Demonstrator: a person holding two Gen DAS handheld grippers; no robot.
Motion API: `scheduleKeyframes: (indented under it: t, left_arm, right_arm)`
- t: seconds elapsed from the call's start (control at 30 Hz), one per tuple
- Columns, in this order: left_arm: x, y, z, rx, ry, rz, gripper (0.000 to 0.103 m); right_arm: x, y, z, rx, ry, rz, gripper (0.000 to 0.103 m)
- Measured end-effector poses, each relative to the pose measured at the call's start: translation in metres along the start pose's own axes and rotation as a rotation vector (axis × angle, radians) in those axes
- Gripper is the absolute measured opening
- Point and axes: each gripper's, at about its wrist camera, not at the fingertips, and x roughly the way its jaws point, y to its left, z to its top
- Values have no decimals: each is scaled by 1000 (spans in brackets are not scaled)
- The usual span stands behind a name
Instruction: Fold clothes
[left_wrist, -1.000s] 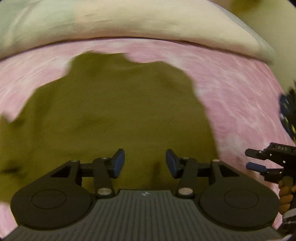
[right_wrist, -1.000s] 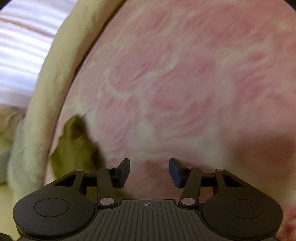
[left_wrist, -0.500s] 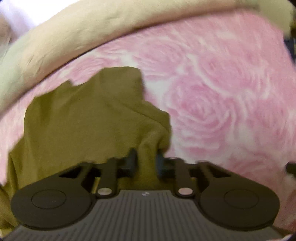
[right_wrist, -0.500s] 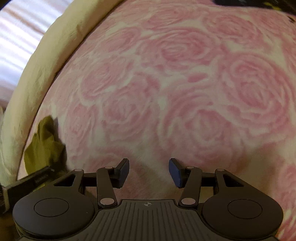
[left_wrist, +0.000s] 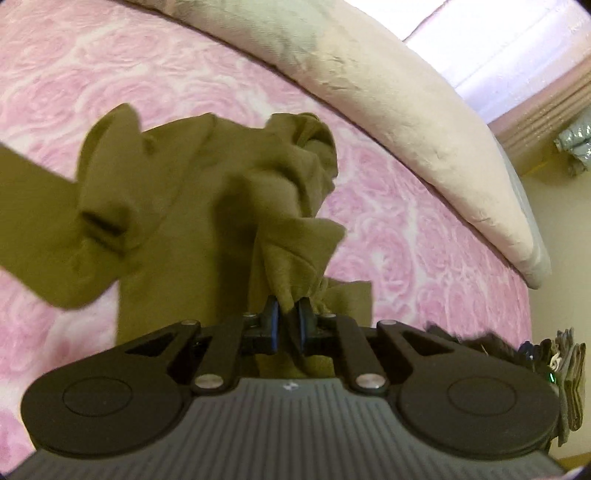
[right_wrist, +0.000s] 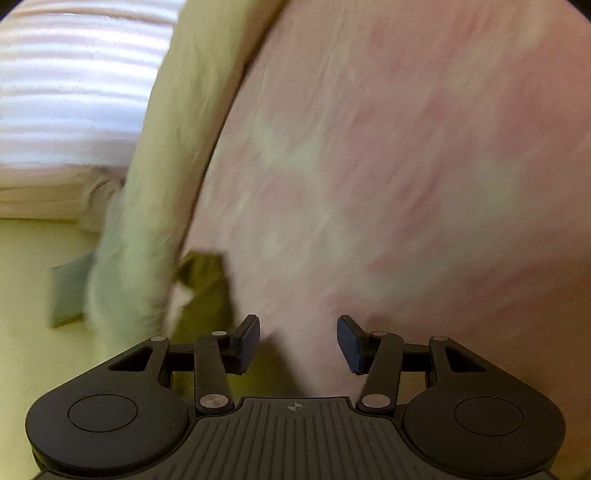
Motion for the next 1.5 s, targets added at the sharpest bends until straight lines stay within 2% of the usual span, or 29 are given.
scheduleKeyframes:
  t: [0.27,0.3,0.33,0.4,0.53,0.6,0.77,0.87,0.9,0.93,0.97,1.0,1.07,1.13,1.17,1.23,1.3,1.33,1.37,1.4,1.43,1.5]
  left_arm:
    - [-3,-1,-3,7,-16,-39,5]
    - [-3,-1,-3,8,-18,-44,5]
    - [-4,-1,-3,9,-20,-49,5]
    - [-5,-1,-4,11,-24,-59,5]
    - [-9,-10,-7,36,-25,-85,5]
    - [-10,-18,-9,58,-18,-95,5]
    - [-5,-40,-22,108,7,-112,7]
    - [1,-49,-35,131,34,-109,7]
    - [3,-52,-39,139,43,-108,7]
    - [5,-55,-43,147,52,-107,8]
    - [4,-55,-48,157,59,-94,9]
    - [2,-55,-52,169,65,-77,10]
    - [-4,-50,-61,186,74,-33,19]
    - [-15,-41,-67,196,77,29,20]
    - [-21,-34,-70,189,80,63,20]
    - [-33,-19,-75,168,82,122,20]
    - [-46,-6,-81,142,86,185,20]
    - [-52,1,-86,128,90,207,20]
    - [-56,6,-92,116,96,222,21]
    - [-61,12,-98,104,101,234,22]
    - [-63,17,-105,96,107,243,23]
    - [-63,26,-115,64,107,242,24]
  right_arm:
    - [72,18,-24,132,203,35,50]
    - [81,20,-27,148,229,40,15]
    - [90,23,-30,163,253,44,4]
    - [81,27,-28,120,218,51,3]
    - [12,50,-14,-89,-52,103,3]
    - [-37,58,2,-176,-225,105,3]
    - [-170,45,64,-296,-659,-19,3]
    - [-215,24,115,-328,-824,-149,4]
    - [-220,13,134,-304,-846,-184,4]
    - [-219,-2,155,-264,-816,-219,4]
    - [-218,-17,175,-227,-787,-252,12]
    - [-215,-24,173,-218,-773,-277,39]
    - [-210,-38,168,-201,-746,-325,66]
    - [-205,-51,163,-186,-714,-370,66]
    - [-201,-53,147,-208,-650,-338,66]
    - [-188,-56,111,-267,-491,-268,66]
    - [-163,-53,64,-385,-257,-212,66]
    - [-150,-47,43,-448,-180,-200,65]
    - [-137,-41,21,-510,-101,-188,62]
    - [-125,-35,0,-571,-23,-175,50]
    - [-112,-29,-21,-631,54,-162,49]
    - [-94,-16,-38,-723,105,-135,49]
